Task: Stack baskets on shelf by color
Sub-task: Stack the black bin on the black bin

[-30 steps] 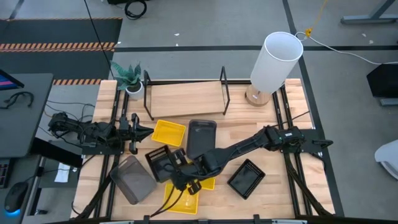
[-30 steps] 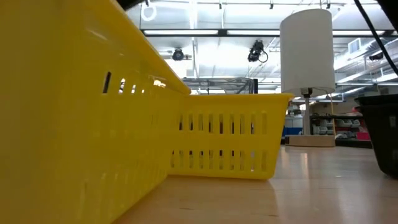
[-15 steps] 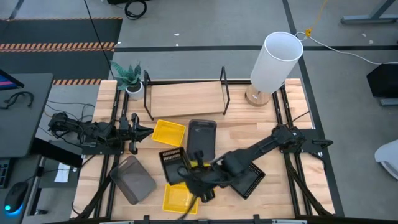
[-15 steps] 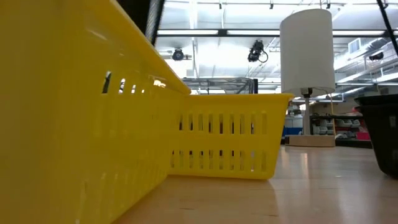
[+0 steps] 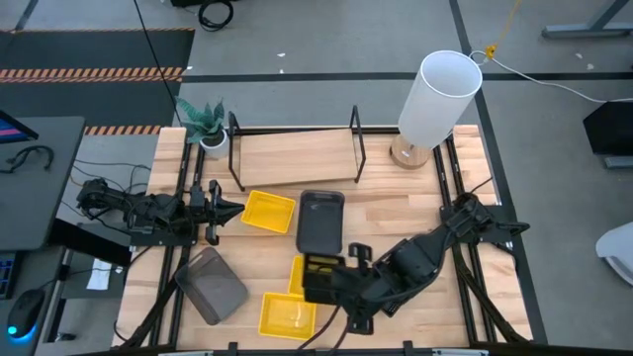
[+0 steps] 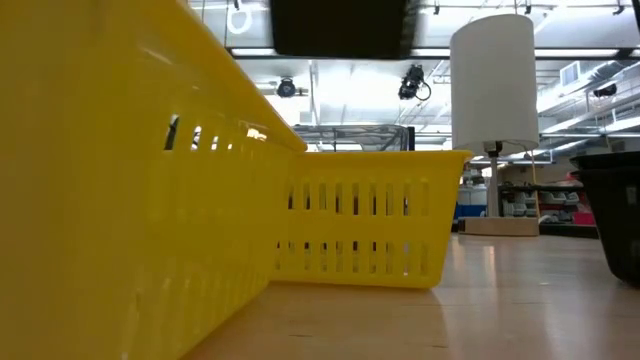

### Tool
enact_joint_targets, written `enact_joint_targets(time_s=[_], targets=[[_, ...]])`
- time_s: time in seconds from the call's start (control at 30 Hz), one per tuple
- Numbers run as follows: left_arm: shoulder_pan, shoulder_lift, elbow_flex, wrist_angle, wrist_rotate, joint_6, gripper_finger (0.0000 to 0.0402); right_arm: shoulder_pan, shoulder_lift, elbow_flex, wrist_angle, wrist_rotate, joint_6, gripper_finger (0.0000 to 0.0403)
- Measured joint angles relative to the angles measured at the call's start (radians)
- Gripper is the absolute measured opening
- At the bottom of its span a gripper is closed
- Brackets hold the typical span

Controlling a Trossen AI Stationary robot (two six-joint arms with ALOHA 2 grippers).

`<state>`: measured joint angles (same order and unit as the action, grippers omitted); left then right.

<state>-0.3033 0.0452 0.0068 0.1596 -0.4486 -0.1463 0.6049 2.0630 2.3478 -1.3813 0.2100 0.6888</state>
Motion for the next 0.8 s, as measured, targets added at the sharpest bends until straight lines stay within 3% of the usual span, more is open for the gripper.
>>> enact_joint_targets(time_s=[0.4, 0.8], targets=[[0.000, 0.000, 0.000, 0.000, 0.000, 0.000, 0.0031, 0.030, -0.004, 0.000, -0.173, -0.238, 0.403, 0.0009], [0.000, 0.000, 0.000, 0.000, 0.000, 0.000, 0.0028, 0.099, -0.002, -0.055, -0.189, -0.205, 0.646, 0.0009]])
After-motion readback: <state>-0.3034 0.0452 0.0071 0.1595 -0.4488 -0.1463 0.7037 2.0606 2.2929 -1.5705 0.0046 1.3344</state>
